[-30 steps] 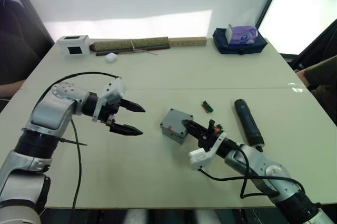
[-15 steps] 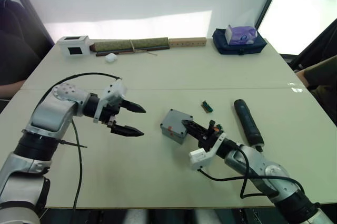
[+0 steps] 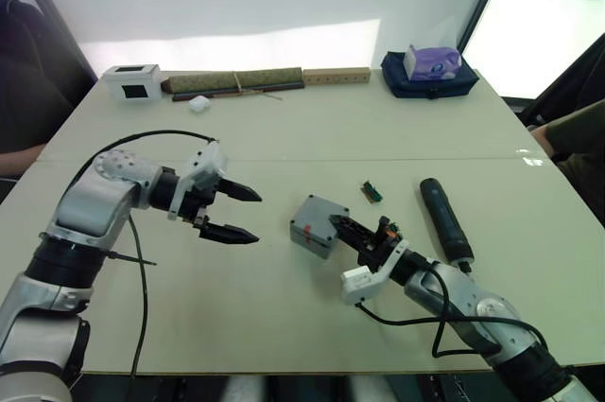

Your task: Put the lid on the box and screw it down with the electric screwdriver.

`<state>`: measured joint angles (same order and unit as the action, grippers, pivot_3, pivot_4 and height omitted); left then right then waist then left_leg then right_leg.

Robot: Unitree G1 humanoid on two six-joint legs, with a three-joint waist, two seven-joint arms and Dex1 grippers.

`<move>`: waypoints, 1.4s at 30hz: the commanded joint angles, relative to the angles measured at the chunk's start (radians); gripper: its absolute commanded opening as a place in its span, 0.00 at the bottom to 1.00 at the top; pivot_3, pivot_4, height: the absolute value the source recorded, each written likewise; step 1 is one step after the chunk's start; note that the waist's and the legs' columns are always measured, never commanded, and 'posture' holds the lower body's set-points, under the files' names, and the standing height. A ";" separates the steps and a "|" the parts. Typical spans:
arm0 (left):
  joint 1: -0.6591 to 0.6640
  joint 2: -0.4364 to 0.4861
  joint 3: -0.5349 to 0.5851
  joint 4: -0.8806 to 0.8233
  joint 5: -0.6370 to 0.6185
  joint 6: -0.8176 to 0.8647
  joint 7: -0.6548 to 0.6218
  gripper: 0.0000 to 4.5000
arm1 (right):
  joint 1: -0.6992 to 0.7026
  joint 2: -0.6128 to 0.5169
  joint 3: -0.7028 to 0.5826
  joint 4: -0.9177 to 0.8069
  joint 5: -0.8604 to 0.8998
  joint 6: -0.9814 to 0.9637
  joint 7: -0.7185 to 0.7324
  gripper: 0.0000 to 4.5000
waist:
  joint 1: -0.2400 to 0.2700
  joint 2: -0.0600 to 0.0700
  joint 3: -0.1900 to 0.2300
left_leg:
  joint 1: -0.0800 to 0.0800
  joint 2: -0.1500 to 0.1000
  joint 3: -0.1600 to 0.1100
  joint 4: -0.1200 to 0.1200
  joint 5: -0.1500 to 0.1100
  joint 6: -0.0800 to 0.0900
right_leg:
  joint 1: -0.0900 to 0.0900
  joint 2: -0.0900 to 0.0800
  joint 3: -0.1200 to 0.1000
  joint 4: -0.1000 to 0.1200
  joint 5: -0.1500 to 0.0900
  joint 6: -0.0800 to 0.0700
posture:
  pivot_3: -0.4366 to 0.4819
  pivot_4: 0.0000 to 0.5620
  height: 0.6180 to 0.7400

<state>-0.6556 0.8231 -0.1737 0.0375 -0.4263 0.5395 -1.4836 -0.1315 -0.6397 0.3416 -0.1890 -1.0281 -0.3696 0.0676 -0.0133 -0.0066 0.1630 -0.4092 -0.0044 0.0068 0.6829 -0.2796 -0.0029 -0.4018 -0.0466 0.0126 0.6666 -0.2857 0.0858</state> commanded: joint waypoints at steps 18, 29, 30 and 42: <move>0.000 0.003 0.039 -0.035 -0.020 -0.002 0.022 0.98 | -0.039 0.005 -0.007 0.002 -0.019 -0.001 0.004 0.05 | 0.000 0.000 0.000 | 0.000 0.000 0.000 0.000 0.000 0.000 | 0.000 0.000 0.000 0.000 0.000 0.000 | 0.48 0.27 1.00; 0.010 0.000 0.041 -0.039 -0.021 -0.005 0.031 0.98 | -0.032 0.003 -0.008 -0.008 -0.015 -0.007 0.000 0.05 | 0.000 0.000 0.000 | 0.000 0.000 0.000 0.000 0.000 0.000 | 0.000 0.000 0.000 0.000 0.000 0.000 | 0.48 0.27 1.00; 0.011 0.000 0.040 -0.039 -0.020 -0.006 0.031 0.98 | -0.032 0.003 -0.007 -0.005 -0.014 -0.006 0.004 0.05 | 0.000 0.000 0.000 | 0.000 0.000 0.000 0.000 0.000 0.000 | 0.000 0.000 0.000 0.000 0.000 0.000 | 0.48 0.27 1.00; 0.009 -0.001 0.040 -0.033 -0.016 -0.010 0.034 0.98 | -0.004 -0.007 0.001 0.025 -0.018 -0.007 0.002 0.05 | 0.000 0.000 0.000 | 0.000 0.000 0.000 0.000 0.000 0.000 | 0.000 0.000 0.000 0.000 0.000 0.000 | 0.48 0.27 1.00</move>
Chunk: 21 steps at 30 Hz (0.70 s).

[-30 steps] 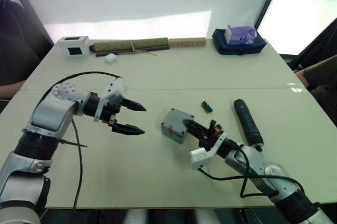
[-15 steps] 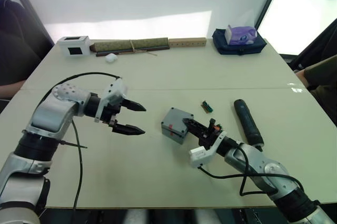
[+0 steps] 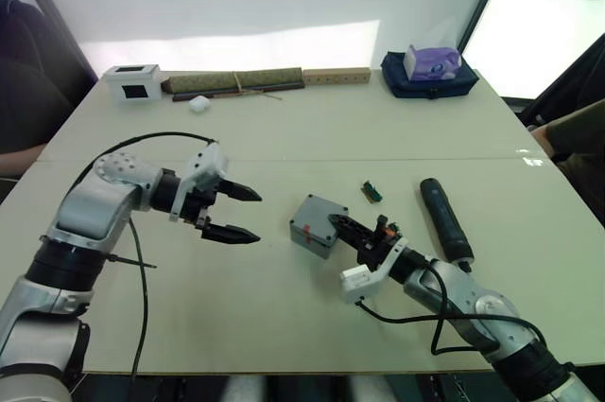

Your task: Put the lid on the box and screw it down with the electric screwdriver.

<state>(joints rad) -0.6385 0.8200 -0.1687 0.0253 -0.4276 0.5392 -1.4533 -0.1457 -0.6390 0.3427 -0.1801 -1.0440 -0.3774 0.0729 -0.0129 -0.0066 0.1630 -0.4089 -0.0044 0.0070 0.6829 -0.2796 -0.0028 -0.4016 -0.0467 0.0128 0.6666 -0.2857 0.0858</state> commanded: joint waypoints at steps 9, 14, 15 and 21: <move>-0.080 -0.106 0.000 0.042 0.017 -0.060 0.053 0.73 | 0.017 -0.014 0.006 0.027 -0.024 0.003 -0.025 0.05 | 0.004 -0.002 -0.001 | 0.001 0.000 0.000 0.000 0.000 0.000 | 0.002 0.000 0.000 0.000 0.000 0.000 | 0.48 0.27 1.00; -0.133 -0.215 -0.050 0.127 0.065 -0.122 0.070 0.28 | 0.014 -0.018 0.005 0.028 -0.031 0.000 -0.030 0.05 | 0.002 -0.002 -0.001 | 0.001 0.000 0.000 0.000 0.000 0.000 | 0.002 0.000 0.000 0.000 0.000 0.000 | 0.48 0.27 1.00; -0.143 -0.241 -0.063 0.150 0.079 -0.141 0.075 0.19 | 0.015 -0.020 0.005 0.027 -0.032 -0.001 -0.032 0.05 | 0.003 -0.002 -0.001 | 0.001 0.000 0.000 0.000 0.000 0.000 | 0.002 0.000 0.000 0.000 0.000 0.000 | 0.48 0.27 1.00; -0.168 -0.348 -0.108 0.257 0.140 -0.227 0.086 0.00 | 0.021 -0.031 0.005 0.023 -0.040 -0.005 -0.039 0.05 | 0.002 -0.002 -0.001 | 0.001 -0.001 0.000 0.000 0.000 0.000 | 0.002 0.000 0.000 -0.001 0.000 0.000 | 0.48 0.27 1.00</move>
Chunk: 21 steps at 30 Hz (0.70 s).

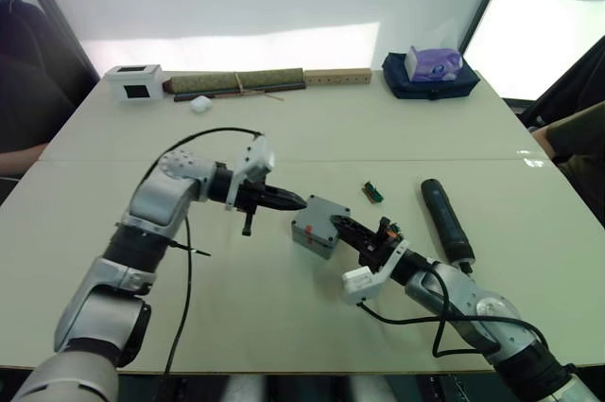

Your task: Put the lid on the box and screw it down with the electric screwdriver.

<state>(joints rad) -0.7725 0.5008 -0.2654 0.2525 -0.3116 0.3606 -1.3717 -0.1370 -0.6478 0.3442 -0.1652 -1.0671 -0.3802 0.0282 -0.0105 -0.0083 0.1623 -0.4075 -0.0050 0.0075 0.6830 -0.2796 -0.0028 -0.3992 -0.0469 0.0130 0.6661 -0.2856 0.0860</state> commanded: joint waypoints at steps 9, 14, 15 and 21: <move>-0.019 -0.122 -0.054 0.144 0.110 -0.148 0.032 0.00 | 0.021 -0.027 -0.005 0.000 -0.014 -0.002 -0.007 0.05 | 0.000 0.000 0.000 | 0.000 0.000 0.000 0.000 0.000 0.000 | 0.000 0.000 0.000 0.000 0.000 0.000 | 0.48 0.27 1.00; 0.009 -0.137 -0.074 0.160 0.148 -0.186 0.048 0.00 | 0.024 -0.037 -0.009 -0.003 0.001 -0.013 -0.001 0.16 | 0.003 0.000 0.000 | 0.001 0.000 0.000 0.000 0.000 0.000 | 0.002 0.000 0.000 0.000 0.000 0.000 | 0.48 0.27 1.00; 0.017 -0.142 -0.078 0.149 0.147 -0.175 0.051 0.00 | 0.024 -0.042 -0.012 -0.005 0.017 -0.020 0.003 0.28 | 0.003 0.000 0.000 | 0.002 0.000 0.000 0.000 0.000 0.000 | 0.003 0.000 0.000 -0.001 0.000 0.000 | 0.48 0.27 1.00; 0.034 -0.145 -0.112 0.199 0.219 -0.175 0.114 0.00 | 0.020 -0.106 -0.040 -0.021 0.052 -0.075 -0.007 0.69 | 0.006 -0.002 -0.001 | 0.011 0.000 0.000 0.000 -0.001 0.002 | 0.013 -0.001 0.000 -0.002 0.000 0.000 | 0.48 0.27 1.00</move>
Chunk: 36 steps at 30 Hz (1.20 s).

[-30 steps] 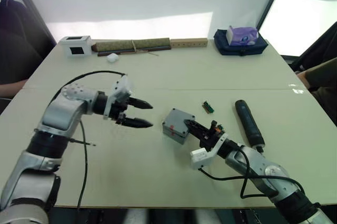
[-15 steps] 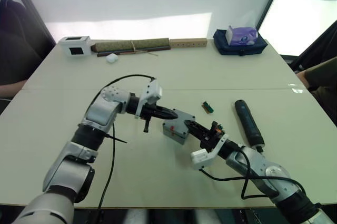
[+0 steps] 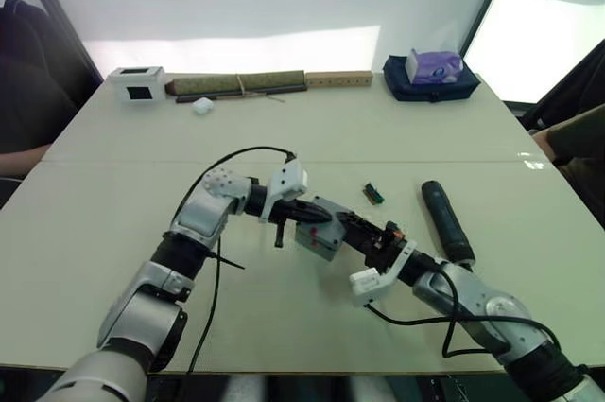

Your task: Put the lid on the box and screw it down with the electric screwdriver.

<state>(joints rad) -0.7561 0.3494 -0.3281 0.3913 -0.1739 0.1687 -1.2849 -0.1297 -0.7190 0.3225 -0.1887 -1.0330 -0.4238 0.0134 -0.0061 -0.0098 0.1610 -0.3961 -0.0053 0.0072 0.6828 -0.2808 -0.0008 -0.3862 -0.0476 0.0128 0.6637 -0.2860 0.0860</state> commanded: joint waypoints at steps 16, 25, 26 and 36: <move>0.031 0.019 -0.088 0.139 0.120 0.044 0.012 0.00 | -0.042 -0.157 -0.084 0.014 0.113 -0.213 -0.015 1.00 | 0.007 -0.002 -0.002 | 0.012 0.000 0.000 -0.001 -0.002 0.003 | 0.014 -0.002 0.000 -0.006 -0.002 -0.003 | 0.48 0.27 1.00; 0.037 0.015 -0.102 0.161 0.135 0.049 0.020 0.00 | -0.049 -0.169 -0.119 0.017 0.178 -0.273 -0.014 1.00 | 0.013 -0.002 -0.002 | 0.011 0.000 0.000 -0.001 -0.003 0.004 | 0.014 -0.003 0.000 -0.009 -0.003 -0.004 | 0.48 0.27 1.00; 0.039 0.014 -0.105 0.162 0.138 0.049 0.021 0.00 | -0.046 -0.175 -0.123 0.016 0.191 -0.287 -0.014 1.00 | 0.014 -0.002 -0.002 | 0.011 0.000 0.000 -0.001 -0.003 0.004 | 0.014 -0.003 0.000 -0.009 -0.003 -0.004 | 0.48 0.27 1.00; 0.055 0.014 -0.117 0.150 0.147 0.058 0.015 0.00 | -0.027 -0.202 -0.154 0.010 0.363 -0.362 0.084 1.00 | 0.014 -0.001 -0.004 | 0.012 0.000 0.000 -0.002 -0.003 0.005 | 0.016 -0.004 0.000 -0.012 -0.003 -0.004 | 0.48 0.27 1.00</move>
<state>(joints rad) -0.7716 0.3451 -0.3445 0.4621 -0.1294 0.1700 -1.2675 -0.1528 -0.9066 0.2082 -0.1496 -0.7278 -0.7641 0.0786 0.0079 -0.0108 0.1572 -0.3832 -0.0049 0.0069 0.6810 -0.2841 0.0044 -0.3690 -0.0523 0.0128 0.6515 -0.2886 0.0821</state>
